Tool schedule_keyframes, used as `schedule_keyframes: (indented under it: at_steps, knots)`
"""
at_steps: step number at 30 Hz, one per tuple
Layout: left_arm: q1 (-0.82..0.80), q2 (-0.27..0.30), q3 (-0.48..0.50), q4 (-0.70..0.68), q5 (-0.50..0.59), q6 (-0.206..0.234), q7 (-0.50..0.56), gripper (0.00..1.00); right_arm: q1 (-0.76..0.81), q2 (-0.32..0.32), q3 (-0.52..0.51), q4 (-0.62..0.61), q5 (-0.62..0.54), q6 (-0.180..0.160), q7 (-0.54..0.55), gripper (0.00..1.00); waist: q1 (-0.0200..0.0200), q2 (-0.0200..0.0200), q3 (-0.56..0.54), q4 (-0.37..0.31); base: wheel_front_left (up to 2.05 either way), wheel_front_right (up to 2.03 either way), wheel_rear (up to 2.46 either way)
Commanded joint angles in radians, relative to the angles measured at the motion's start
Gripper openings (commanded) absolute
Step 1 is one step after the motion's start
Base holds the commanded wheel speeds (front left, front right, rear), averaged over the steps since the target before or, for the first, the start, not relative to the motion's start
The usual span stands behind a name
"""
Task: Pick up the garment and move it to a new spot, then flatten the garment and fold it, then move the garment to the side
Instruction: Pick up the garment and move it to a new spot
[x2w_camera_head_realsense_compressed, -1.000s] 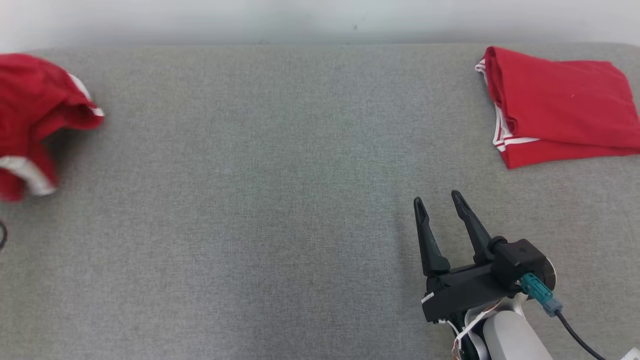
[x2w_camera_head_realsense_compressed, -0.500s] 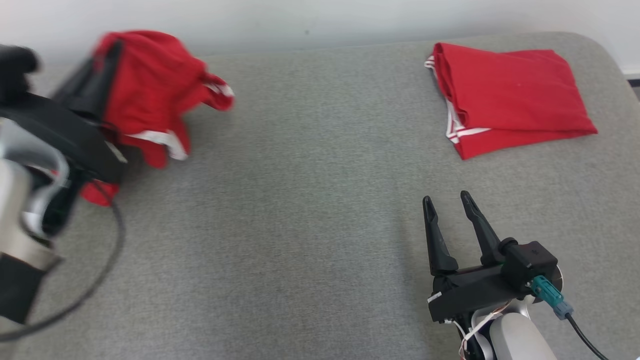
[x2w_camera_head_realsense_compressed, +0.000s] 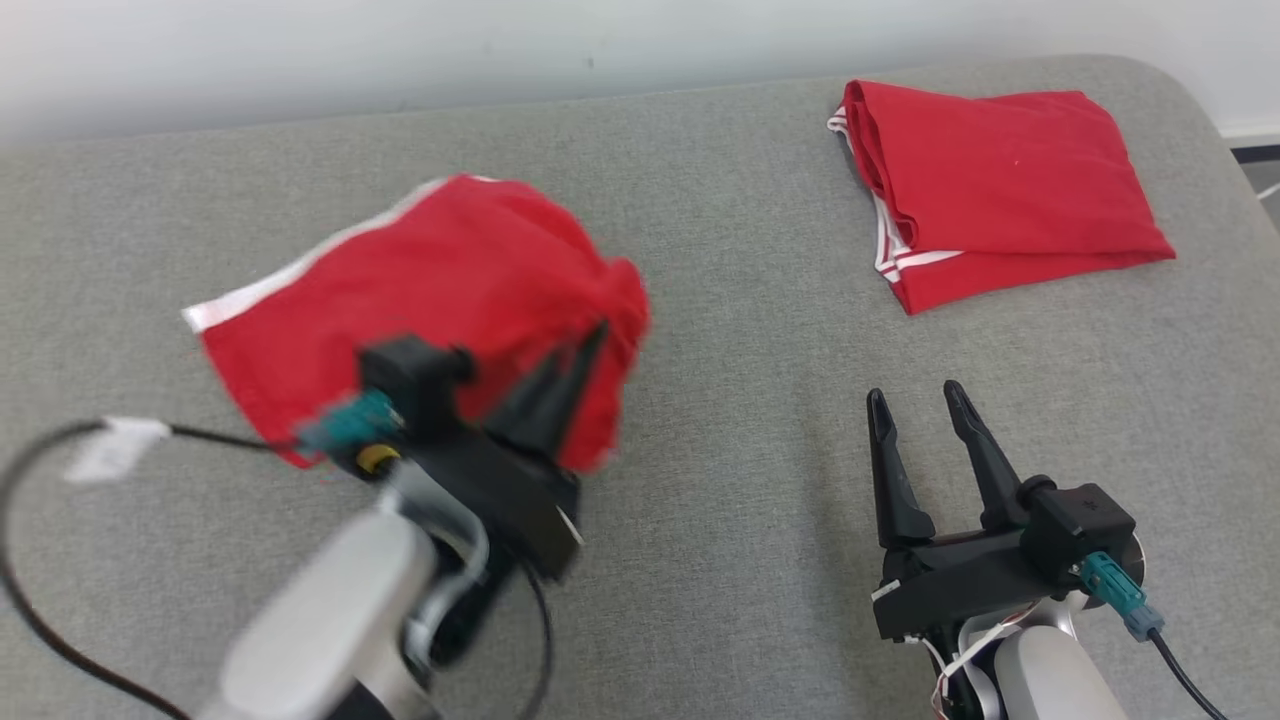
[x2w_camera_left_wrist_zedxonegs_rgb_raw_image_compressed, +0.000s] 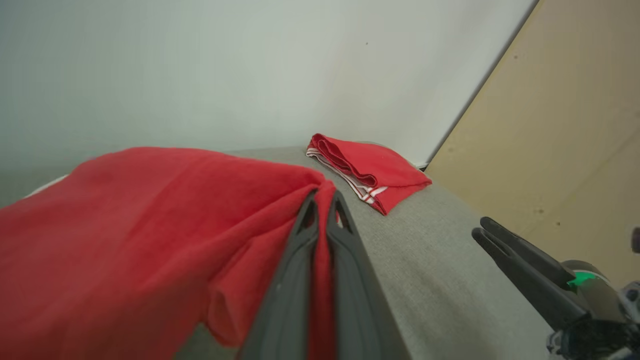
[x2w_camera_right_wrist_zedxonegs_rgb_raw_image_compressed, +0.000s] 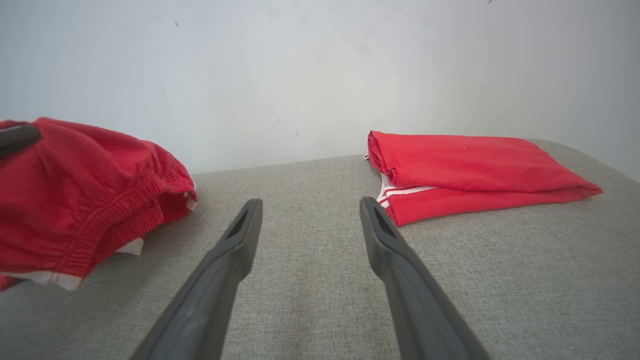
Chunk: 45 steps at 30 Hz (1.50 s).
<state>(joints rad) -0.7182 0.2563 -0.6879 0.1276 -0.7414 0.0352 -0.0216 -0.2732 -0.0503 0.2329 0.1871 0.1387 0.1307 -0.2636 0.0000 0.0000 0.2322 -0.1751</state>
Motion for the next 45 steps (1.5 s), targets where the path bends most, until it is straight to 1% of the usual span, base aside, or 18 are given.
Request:
schedule_keyframes:
  at_steps: [1,3,5,7,14,15,16,17,20,23,26,30,31,33,37,45]
  knots:
    - [0.029,-0.010,-0.009,0.007,-0.001,-0.005,-0.018,0.00,0.012,0.000,-0.003,0.000,-0.013,0.000,-0.001,1.00,0.0000,0.0000,-0.001,0.007,0.00,0.00,0.00]
    - [0.070,-0.045,-0.035,0.026,-0.016,-0.014,-0.033,0.00,0.014,0.000,-0.013,-0.002,-0.017,0.000,-0.001,1.00,0.0000,0.0000,-0.001,0.017,0.00,0.00,0.00]
    - [0.095,-0.065,-0.050,0.050,-0.020,-0.016,-0.055,0.00,0.017,0.000,-0.021,-0.002,-0.024,0.000,-0.001,1.00,0.0000,0.0000,0.000,0.026,0.00,0.00,0.00]
    - [0.129,-0.094,-0.074,0.082,-0.031,-0.032,-0.071,0.00,0.021,0.000,-0.032,-0.001,-0.029,0.000,-0.001,1.00,0.0000,0.0000,-0.001,0.038,0.00,0.00,0.00]
    - [0.169,-0.142,-0.121,0.231,-0.025,-0.067,-0.129,0.00,0.013,0.000,-0.027,0.010,-0.036,0.000,-0.001,1.00,0.0000,0.0000,-0.014,0.061,0.00,0.00,0.00]
    - [0.166,-0.148,-0.126,0.250,-0.021,-0.072,-0.139,0.44,0.014,0.000,-0.027,0.010,-0.037,0.000,-0.001,1.00,0.0000,0.0000,-0.017,0.064,0.00,0.00,0.00]
    - [0.163,-0.154,-0.129,0.262,-0.020,-0.078,-0.151,0.93,0.017,0.000,-0.029,0.011,-0.038,0.000,-0.001,1.00,0.0000,0.0000,-0.021,0.070,0.00,0.00,0.00]
    - [0.163,-0.159,-0.129,0.272,-0.022,-0.079,-0.162,1.00,0.021,0.000,-0.031,0.011,-0.040,0.000,-0.001,1.00,0.0000,0.0000,-0.024,0.074,0.00,0.00,0.00]
    - [0.159,-0.166,-0.129,0.283,-0.010,-0.085,-0.196,1.00,0.037,0.000,-0.037,0.012,-0.042,0.000,-0.001,1.00,0.0000,0.0000,-0.037,0.090,0.00,0.00,0.00]
    - [0.166,-0.165,-0.110,0.261,0.010,-0.078,-0.223,1.00,0.047,0.000,-0.042,0.014,-0.043,0.000,-0.001,1.00,0.0000,0.0000,-0.052,0.107,0.00,0.00,0.00]
    - [0.185,-0.139,-0.075,0.221,0.043,-0.053,-0.238,1.00,0.058,0.000,-0.048,0.015,-0.044,0.000,0.000,1.00,0.0000,0.0000,-0.068,0.122,0.00,0.00,0.00]
    - [0.224,-0.099,-0.006,0.132,0.129,0.006,-0.243,1.00,0.069,0.000,-0.057,0.014,-0.049,0.000,0.004,1.00,0.0000,0.0000,-0.089,0.138,0.00,0.00,0.00]
    - [0.224,-0.099,-0.006,0.132,0.129,0.006,-0.243,1.00,0.069,0.000,-0.057,0.014,-0.049,0.000,0.004,1.00,0.0000,0.0000,-0.089,0.138,0.00,0.00,0.00]
    - [0.261,-0.078,0.033,0.091,0.169,0.031,-0.244,1.00,0.079,0.000,-0.060,0.013,-0.051,0.000,0.005,1.00,0.0000,0.0000,-0.099,0.145,0.00,0.00,0.00]
    - [0.329,-0.046,0.103,0.045,0.221,0.057,-0.244,1.00,0.096,0.000,-0.067,0.011,-0.055,0.000,0.011,1.00,0.0000,0.0000,-0.123,0.162,0.00,0.00,0.00]
    - [0.470,-0.012,0.269,-0.030,0.287,0.112,-0.244,1.00,0.123,0.000,-0.065,0.004,-0.051,0.000,0.022,1.00,0.0000,0.0000,-0.148,0.176,0.00,0.00,0.00]
